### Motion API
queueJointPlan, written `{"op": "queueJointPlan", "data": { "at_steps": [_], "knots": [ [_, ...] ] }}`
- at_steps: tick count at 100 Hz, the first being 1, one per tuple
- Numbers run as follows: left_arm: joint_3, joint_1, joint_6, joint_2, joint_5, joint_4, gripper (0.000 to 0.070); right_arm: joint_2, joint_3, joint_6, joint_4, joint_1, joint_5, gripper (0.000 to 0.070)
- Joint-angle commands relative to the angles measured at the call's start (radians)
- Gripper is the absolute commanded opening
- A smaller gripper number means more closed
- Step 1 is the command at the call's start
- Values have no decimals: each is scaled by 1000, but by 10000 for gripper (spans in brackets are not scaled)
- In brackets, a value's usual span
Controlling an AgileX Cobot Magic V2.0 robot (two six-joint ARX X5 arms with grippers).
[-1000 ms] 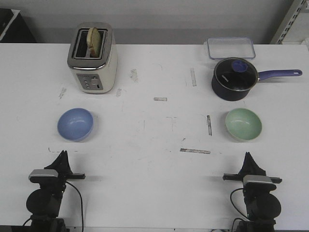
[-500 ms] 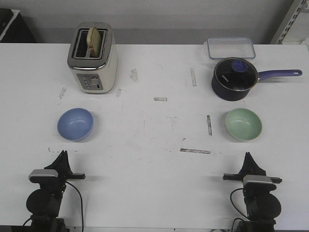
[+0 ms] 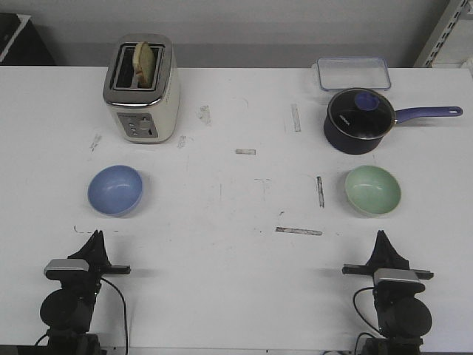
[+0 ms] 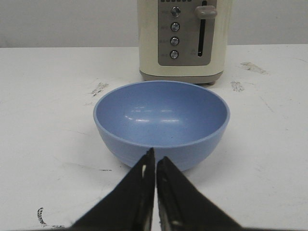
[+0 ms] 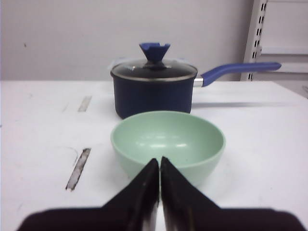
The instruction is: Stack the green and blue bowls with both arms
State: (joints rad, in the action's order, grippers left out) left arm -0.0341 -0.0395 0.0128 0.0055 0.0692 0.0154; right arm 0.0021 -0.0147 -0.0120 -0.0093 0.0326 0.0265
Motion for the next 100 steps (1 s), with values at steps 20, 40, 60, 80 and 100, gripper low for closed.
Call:
{"op": "queueJointPlan", "data": {
  "at_steps": [20,40,60,80,100],
  "knots": [
    [21,0,2,-1,-1,13,1,0,-43,-17,184,0,5,0],
    [21,0,2,-1,-1,13,1,141,-290,21,167,0,27,0],
    [21,0,2,-1,-1,12,1,447,-676,20,-66,0,27,0],
    [21,0,2,-1,-1,13,1,763,-1041,11,-432,0,26,32],
    [21,0,2,-1,-1,12,1,1011,-1208,26,-658,32,22,254]
  ]
}}
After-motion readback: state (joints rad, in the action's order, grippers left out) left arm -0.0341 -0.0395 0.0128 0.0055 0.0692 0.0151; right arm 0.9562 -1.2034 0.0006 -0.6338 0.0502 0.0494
